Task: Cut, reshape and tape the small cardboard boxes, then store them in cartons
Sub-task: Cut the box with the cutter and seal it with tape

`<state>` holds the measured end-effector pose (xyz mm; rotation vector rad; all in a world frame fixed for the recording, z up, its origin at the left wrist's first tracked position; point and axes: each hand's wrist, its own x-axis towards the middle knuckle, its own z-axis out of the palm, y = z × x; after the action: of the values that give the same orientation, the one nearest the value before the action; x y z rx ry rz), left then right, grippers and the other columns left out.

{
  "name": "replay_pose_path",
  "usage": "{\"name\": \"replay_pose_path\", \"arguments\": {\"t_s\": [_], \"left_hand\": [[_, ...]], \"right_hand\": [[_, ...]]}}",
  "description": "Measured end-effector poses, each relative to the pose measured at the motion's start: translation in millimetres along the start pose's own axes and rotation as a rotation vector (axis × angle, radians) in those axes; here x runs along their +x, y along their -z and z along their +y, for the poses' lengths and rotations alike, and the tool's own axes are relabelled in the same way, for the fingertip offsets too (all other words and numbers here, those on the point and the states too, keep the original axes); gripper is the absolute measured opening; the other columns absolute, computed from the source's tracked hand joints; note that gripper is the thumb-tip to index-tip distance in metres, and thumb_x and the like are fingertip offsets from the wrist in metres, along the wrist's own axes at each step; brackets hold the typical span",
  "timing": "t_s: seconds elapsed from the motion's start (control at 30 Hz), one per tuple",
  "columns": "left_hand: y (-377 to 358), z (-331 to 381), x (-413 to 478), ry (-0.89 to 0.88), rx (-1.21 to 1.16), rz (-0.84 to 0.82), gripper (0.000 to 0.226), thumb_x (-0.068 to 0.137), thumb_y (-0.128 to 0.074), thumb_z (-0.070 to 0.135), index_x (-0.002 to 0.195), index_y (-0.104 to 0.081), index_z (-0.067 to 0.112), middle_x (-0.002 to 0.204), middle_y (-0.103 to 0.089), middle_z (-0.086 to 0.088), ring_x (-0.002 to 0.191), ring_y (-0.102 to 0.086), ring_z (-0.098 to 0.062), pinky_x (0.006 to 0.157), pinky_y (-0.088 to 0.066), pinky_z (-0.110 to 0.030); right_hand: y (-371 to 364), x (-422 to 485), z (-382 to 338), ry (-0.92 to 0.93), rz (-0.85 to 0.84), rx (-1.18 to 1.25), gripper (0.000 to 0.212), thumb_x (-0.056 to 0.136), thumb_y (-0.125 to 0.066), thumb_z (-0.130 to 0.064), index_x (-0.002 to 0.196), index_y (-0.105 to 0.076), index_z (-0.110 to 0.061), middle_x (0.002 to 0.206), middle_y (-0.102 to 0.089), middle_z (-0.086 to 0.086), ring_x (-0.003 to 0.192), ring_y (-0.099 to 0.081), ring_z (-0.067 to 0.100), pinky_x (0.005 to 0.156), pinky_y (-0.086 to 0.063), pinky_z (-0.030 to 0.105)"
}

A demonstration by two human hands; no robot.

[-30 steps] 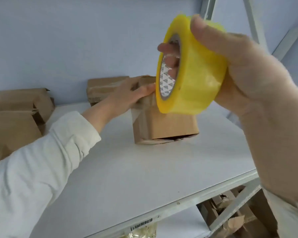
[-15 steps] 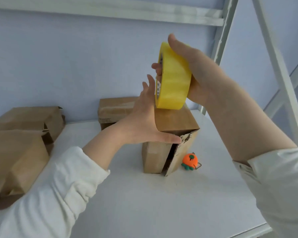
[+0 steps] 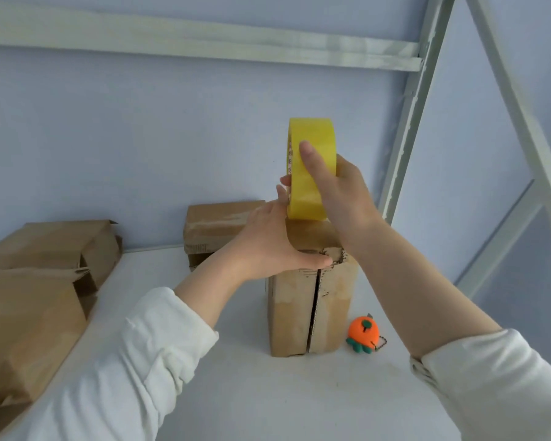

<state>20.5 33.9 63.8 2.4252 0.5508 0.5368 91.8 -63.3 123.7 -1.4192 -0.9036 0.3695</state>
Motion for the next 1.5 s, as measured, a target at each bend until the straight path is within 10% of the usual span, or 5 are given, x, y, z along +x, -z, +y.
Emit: {"name": "replay_pose_path", "arguments": {"t_s": [0.37,0.53,0.77,1.1,1.5], "left_hand": [[9,14,-3,0.028,0.212,-0.05,0.103,0.063,-0.064,0.066,0.145,-0.025,0.019,0.145,-0.034,-0.004,0.136,-0.027,-0.021,0.11,-0.029,-0.039],[11,17,-6,0.041,0.286,-0.096,0.116,0.067,-0.066,0.061,0.15,0.002,0.017,0.153,-0.017,-0.003,0.142,-0.013,-0.019,0.114,-0.02,-0.034],[9,24,-8,0.07,0.297,-0.081,0.101,0.07,-0.061,0.067,0.149,-0.016,0.024,0.152,-0.017,0.003,0.141,-0.014,-0.017,0.114,-0.017,-0.032],[40,31,1,0.079,0.578,-0.412,0.114,0.073,-0.065,0.059,0.148,0.014,0.024,0.157,0.012,0.002,0.145,0.001,-0.019,0.117,-0.011,-0.037],[60,14,-5,0.194,-0.052,-0.449,0.083,0.045,-0.055,0.071,0.117,-0.061,0.029,0.118,-0.064,0.006,0.109,-0.06,-0.016,0.094,-0.049,-0.032]], "right_hand": [[17,-53,-49,-0.058,0.093,-0.117,0.042,0.085,-0.05,-0.06,0.07,-0.05,-0.022,0.034,-0.052,-0.018,0.037,-0.054,-0.005,0.052,-0.048,0.019],[39,-105,-47,-0.223,0.113,-0.078,0.047,0.066,-0.06,-0.065,0.051,-0.068,-0.021,0.062,-0.071,0.002,0.084,-0.068,0.033,0.088,-0.049,0.057],[33,-148,0,-0.363,-0.013,-0.091,0.049,0.057,-0.048,-0.06,0.074,-0.066,-0.017,0.06,-0.07,-0.006,0.055,-0.065,0.009,0.063,-0.048,0.033],[31,-148,19,-0.368,0.017,0.068,0.051,0.056,-0.051,-0.056,0.082,-0.066,-0.014,0.064,-0.072,0.002,0.057,-0.068,0.014,0.056,-0.053,0.027],[45,-115,-52,-0.073,-0.19,-0.014,0.05,0.049,-0.054,-0.066,0.064,-0.075,-0.023,0.07,-0.074,-0.005,0.076,-0.072,0.019,0.082,-0.055,0.044]]}}
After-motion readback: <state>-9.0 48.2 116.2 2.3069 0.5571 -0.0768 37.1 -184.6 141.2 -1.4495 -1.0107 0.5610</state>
